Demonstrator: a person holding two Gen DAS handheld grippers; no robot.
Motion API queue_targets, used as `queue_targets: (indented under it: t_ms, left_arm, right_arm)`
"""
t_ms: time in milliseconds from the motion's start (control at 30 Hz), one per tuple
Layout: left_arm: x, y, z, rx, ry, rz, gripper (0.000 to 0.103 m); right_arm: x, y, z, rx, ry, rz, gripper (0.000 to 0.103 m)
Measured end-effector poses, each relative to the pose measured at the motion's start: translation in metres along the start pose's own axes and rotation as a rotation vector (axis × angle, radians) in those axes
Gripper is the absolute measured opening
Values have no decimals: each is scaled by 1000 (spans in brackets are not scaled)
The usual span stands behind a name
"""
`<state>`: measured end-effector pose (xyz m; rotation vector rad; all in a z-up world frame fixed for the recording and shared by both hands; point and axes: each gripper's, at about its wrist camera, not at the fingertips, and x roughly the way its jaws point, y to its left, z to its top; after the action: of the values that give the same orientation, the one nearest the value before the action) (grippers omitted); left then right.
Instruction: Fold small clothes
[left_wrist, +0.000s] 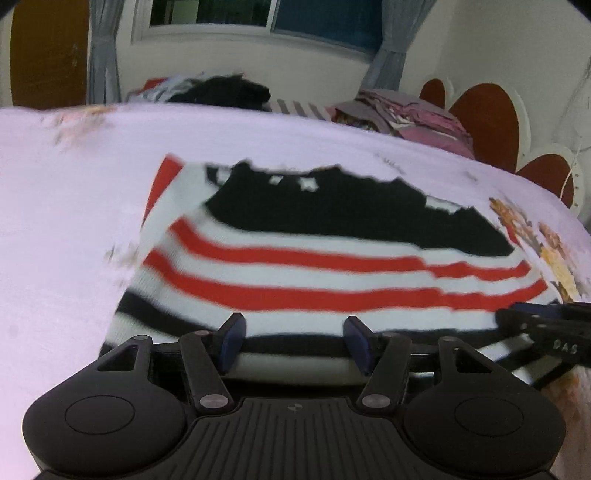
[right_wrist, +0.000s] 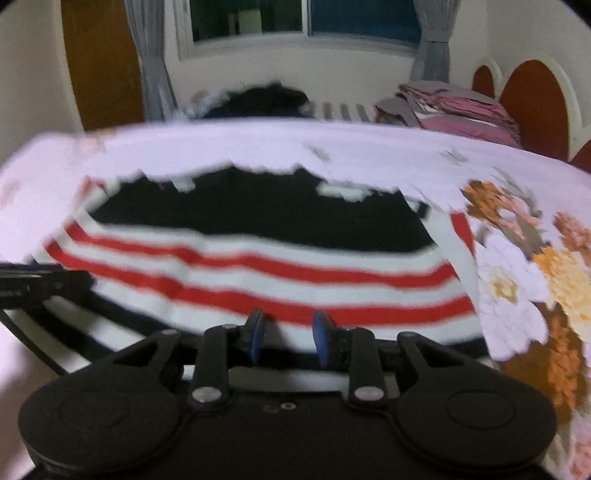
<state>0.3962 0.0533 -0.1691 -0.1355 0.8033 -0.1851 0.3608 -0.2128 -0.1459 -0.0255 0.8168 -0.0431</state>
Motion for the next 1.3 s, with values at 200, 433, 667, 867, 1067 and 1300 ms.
queue_targets:
  t_ms: [200, 433, 667, 867, 1067, 1300]
  left_arm:
    - [-15, 18, -2, -27, 20, 10, 59]
    - [-20, 15, -10, 11, 29, 30, 59]
    - [-25, 13, -16, 48, 38, 51, 60]
    - [-26, 11, -15, 45, 53, 67, 61]
    - [-24, 6, -11, 24, 73, 98, 63]
    - [-33, 0, -7, -49, 91, 151, 81]
  right_arm:
    - [-17, -34, -13, 87, 16, -86, 28]
    - [-30, -39, -34, 99, 31, -175, 28]
    - [-28, -37, -31, 100, 73, -197, 29]
    - [-27, -38, -39, 77, 87, -192, 37]
    - [-38, -50, -36, 91, 69, -103, 42]
    - [-61, -60, -28, 95, -13, 7, 49]
